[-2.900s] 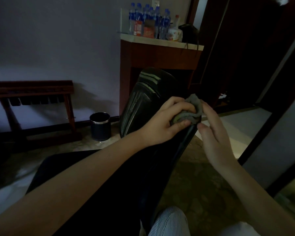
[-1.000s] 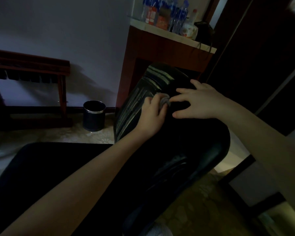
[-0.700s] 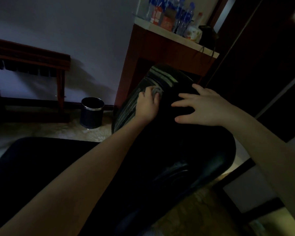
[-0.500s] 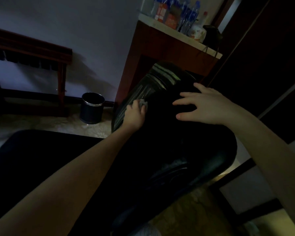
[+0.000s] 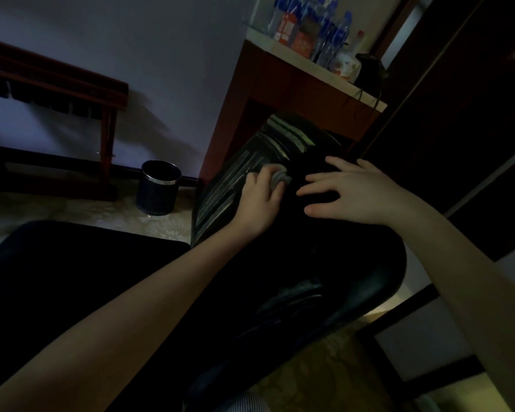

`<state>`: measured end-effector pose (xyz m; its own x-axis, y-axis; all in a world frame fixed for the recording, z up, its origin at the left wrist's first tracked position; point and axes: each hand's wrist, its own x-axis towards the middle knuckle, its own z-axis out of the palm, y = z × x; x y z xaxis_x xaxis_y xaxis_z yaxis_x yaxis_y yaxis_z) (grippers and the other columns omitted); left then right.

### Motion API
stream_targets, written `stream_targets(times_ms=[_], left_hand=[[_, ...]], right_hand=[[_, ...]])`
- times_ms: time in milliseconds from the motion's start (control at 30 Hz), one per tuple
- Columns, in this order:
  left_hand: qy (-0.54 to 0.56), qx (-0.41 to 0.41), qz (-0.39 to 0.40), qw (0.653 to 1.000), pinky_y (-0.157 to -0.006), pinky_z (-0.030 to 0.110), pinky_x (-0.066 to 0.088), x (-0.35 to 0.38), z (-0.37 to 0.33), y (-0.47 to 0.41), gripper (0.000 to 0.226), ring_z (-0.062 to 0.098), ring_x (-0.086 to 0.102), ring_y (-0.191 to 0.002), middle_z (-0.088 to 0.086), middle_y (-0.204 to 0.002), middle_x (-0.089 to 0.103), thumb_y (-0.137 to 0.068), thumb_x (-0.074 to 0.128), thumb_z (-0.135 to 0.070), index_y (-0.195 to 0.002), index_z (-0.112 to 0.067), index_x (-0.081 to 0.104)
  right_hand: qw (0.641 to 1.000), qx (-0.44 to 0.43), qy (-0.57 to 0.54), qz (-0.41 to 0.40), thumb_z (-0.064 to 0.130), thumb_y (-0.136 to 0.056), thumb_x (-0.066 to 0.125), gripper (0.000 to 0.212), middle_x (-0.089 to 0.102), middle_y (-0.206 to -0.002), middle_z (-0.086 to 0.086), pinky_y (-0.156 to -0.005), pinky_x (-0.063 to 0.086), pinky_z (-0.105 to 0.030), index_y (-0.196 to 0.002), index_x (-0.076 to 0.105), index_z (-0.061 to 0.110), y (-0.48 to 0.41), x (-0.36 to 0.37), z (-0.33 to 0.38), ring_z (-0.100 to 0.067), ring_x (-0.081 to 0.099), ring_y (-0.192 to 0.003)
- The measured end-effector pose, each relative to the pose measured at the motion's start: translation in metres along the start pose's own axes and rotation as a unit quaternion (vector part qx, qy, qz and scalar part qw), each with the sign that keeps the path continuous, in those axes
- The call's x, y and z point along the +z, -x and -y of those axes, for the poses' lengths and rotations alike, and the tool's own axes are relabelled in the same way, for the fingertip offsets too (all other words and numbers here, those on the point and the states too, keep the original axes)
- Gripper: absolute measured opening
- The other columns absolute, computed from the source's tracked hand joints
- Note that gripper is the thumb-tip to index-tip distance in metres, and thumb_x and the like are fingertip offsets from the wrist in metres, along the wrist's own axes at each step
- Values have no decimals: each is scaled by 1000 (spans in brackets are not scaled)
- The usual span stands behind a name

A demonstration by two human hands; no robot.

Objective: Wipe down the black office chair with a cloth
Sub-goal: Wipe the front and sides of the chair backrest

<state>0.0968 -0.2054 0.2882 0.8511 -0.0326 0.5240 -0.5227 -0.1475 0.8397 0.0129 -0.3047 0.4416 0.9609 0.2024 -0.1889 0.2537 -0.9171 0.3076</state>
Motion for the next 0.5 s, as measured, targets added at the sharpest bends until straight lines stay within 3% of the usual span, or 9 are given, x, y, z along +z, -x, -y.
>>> stream_targets(times_ms=[133,267,500], left_hand=[[-29,33,-5,999,-82,19,28,8,1,-28,28,24,43,-111,14,-116,51,-96,47,-15,-124,-10,49],[-43,-43,-25,998,-79,23,28,7,20,-50,32,30,43,-113,21,-117,50,-97,43,-17,-128,-8,46],[-80,-191,-37,978,-91,36,36,-2,65,-27,33,40,46,-110,27,-122,44,-98,42,-23,-127,-7,44]], right_hand=[[999,-13,23,21,57,-89,44,38,28,-148,25,-115,-5,-49,-126,46,53,0,-1,0,-7,-1,-144],[999,-21,33,30,60,-88,43,37,30,-147,26,-114,-6,-51,-125,47,54,-1,-1,-1,-7,-1,-144],[999,-27,3,24,56,-87,47,36,33,-145,26,-114,-8,-50,-122,50,51,1,-1,-2,-8,1,-144]])
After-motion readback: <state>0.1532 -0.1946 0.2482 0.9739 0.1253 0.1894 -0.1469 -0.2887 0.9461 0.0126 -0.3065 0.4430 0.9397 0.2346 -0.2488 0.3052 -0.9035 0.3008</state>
